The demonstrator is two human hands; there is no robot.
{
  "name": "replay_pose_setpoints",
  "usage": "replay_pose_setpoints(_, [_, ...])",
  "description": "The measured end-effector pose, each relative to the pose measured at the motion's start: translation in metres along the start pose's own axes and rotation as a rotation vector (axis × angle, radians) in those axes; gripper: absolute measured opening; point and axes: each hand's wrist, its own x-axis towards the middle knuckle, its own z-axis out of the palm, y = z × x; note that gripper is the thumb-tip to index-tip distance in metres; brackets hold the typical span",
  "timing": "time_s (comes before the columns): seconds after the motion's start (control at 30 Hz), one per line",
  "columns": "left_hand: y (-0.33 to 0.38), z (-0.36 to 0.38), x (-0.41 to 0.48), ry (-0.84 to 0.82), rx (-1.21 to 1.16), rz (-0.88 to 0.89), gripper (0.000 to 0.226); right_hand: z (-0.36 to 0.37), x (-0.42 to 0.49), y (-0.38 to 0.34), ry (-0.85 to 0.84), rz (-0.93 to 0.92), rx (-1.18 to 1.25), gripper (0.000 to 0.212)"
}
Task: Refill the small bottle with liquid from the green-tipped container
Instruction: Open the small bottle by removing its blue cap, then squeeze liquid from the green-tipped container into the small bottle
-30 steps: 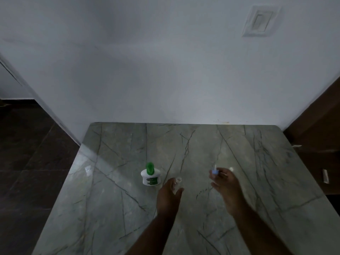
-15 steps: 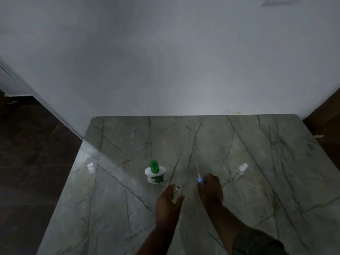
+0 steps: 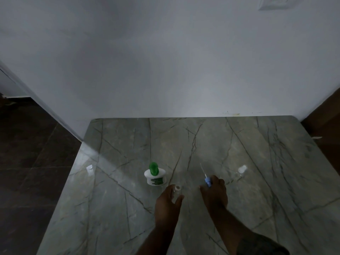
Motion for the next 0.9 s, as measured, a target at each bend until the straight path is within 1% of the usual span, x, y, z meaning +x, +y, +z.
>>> replay_pose_setpoints(0.07, [0.001,-0.001,-0.002,0.007,0.001,0.001,0.032,-0.002,0.001,0.001,0.048,0.018,-0.046,0.054])
replay_pose_setpoints(0.13, [0.002,-0.001,-0.003,0.007,0.003,0.005,0.032,-0.004,0.0,0.001,0.121,0.046,-0.092,0.071])
replay_pose_setpoints(0.17, [0.002,-0.001,-0.004,0.007,0.001,0.009,0.032,-0.006,-0.002,0.001,0.159,0.052,-0.097,0.077])
replay_pose_setpoints(0.23, [0.003,0.0,-0.006,0.005,-0.004,0.002,0.033,-0.009,-0.007,0.003,0.203,0.05,-0.051,0.08])
replay_pose_setpoints(0.27, [0.003,0.001,-0.006,0.002,-0.007,-0.006,0.034,-0.01,-0.01,0.006,0.2,0.067,0.003,0.079])
replay_pose_setpoints(0.37, [0.003,0.002,-0.007,-0.008,-0.007,-0.009,0.037,-0.012,-0.016,0.017,0.171,0.197,0.188,0.072])
replay_pose_setpoints(0.43, [0.002,0.002,-0.008,-0.007,-0.008,-0.017,0.038,-0.015,-0.016,0.022,0.158,0.241,0.21,0.067])
replay_pose_setpoints(0.57, [0.0,0.003,-0.009,0.0,-0.003,-0.016,0.039,-0.023,-0.01,0.026,0.162,0.24,0.182,0.049])
replay_pose_setpoints(0.7, [-0.001,0.004,-0.011,0.004,-0.017,0.005,0.036,-0.03,-0.003,0.03,0.138,0.27,0.166,0.059])
replay_pose_setpoints(0.9, [0.0,0.004,-0.013,0.007,-0.035,0.011,0.033,-0.035,0.003,0.031,0.129,0.284,0.154,0.057])
